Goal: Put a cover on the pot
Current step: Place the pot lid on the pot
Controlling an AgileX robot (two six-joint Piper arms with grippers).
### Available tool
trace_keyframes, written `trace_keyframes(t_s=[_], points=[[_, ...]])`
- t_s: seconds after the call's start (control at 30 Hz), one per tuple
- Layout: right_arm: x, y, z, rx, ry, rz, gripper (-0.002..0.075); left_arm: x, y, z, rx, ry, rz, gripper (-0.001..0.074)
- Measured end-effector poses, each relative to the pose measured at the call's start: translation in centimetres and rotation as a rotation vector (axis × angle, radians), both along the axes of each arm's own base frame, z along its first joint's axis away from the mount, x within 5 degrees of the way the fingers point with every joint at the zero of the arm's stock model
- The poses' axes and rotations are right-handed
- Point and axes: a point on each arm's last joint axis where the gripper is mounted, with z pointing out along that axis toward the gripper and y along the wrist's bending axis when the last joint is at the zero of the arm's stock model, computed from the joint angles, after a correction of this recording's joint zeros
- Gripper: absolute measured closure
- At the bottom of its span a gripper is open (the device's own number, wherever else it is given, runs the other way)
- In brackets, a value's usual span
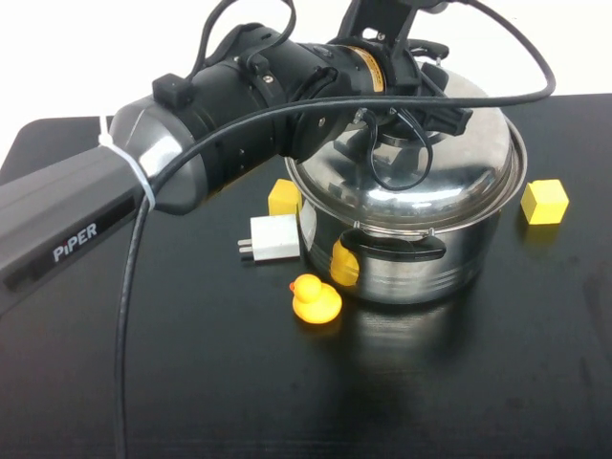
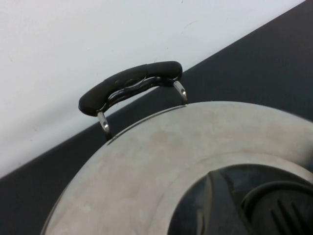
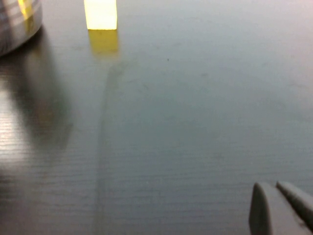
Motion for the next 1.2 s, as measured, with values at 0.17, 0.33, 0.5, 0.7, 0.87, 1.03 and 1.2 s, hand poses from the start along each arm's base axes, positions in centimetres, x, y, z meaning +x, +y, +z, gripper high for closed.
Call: trace_keyframes(t_s=[0.17, 0.33, 0.5, 0.7, 0.87, 1.03, 1.2], points=[[0.0, 0.0, 0.0, 0.0, 0.0, 0.0, 0.0728, 0.1, -0.1, -0.2, -0.012, 0.014, 0.006, 0.0418], [0.0, 0.0, 0.0, 0.0, 0.0, 0.0, 0.0728, 0.1, -0.3, -0.4, -0.037, 0.033, 0.007, 0.0418], [0.0, 0.0, 0.0, 0.0, 0.0, 0.0, 0.0728, 0.1, -0.4, -0.6, -0.072, 0.067, 0.011, 0.0418], [0.0, 0.0, 0.0, 0.0, 0.0, 0.0, 0.0728, 0.1, -0.4, -0.6, -0.069, 0.08, 0.014, 0.0418], [0.0, 0.0, 0.0, 0.0, 0.0, 0.0, 0.0728, 0.0, -0.4, -0.6, -0.065, 0.088, 0.016, 0.0418], [0.0, 0.0, 0.0, 0.0, 0.0, 0.0, 0.0728, 0.0, -0.3, -0.4, -0.07, 0.083, 0.015, 0.0411], [0.0, 0.0, 0.0, 0.0, 0.0, 0.0, 0.0728, -0.8, 0.4, 0.9, -0.062, 0.08, 0.021, 0.0314]])
